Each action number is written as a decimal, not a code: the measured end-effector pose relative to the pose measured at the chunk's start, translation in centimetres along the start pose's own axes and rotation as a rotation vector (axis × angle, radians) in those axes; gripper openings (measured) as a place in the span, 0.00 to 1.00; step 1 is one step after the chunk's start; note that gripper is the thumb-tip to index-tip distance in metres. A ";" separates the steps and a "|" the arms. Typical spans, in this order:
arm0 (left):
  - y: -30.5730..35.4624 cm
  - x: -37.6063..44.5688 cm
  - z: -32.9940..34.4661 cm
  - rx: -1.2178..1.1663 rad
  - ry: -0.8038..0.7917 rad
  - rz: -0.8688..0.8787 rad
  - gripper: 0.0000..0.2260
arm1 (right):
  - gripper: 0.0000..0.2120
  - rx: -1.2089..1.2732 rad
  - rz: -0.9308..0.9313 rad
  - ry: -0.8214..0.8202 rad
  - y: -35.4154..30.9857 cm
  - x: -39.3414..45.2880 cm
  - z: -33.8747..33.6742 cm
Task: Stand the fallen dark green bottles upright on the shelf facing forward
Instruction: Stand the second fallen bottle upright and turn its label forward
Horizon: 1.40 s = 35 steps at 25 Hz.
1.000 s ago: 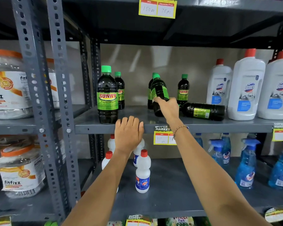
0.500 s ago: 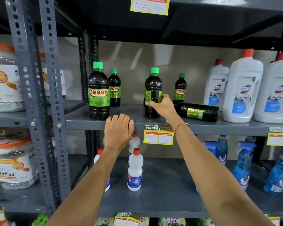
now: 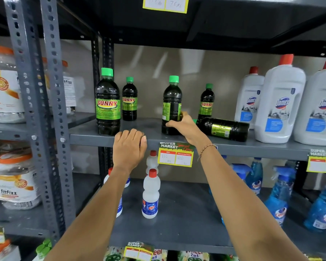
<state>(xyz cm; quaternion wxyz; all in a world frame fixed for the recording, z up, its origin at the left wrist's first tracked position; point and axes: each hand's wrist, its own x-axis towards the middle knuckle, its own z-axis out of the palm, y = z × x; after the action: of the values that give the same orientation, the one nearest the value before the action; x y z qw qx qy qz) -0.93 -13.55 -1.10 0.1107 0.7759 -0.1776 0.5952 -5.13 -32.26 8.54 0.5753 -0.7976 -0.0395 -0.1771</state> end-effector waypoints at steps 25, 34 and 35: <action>-0.2 -0.2 -0.3 -0.076 -0.045 -0.008 0.16 | 0.45 -0.199 -0.028 0.158 0.7 0.7 0.6; -0.3 -0.3 -0.1 -0.078 -0.053 -0.010 0.16 | 0.40 -0.225 0.002 0.160 0.8 0.9 0.6; -0.3 -0.3 -0.1 -0.083 -0.054 -0.012 0.16 | 0.37 -0.192 0.023 0.137 0.6 0.8 0.5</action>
<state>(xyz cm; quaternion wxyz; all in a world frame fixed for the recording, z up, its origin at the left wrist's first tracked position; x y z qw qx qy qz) -0.96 -13.18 -1.30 0.1416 0.7873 -0.2003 0.5656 -4.07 -32.10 8.11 0.4996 -0.8354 0.0261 -0.2276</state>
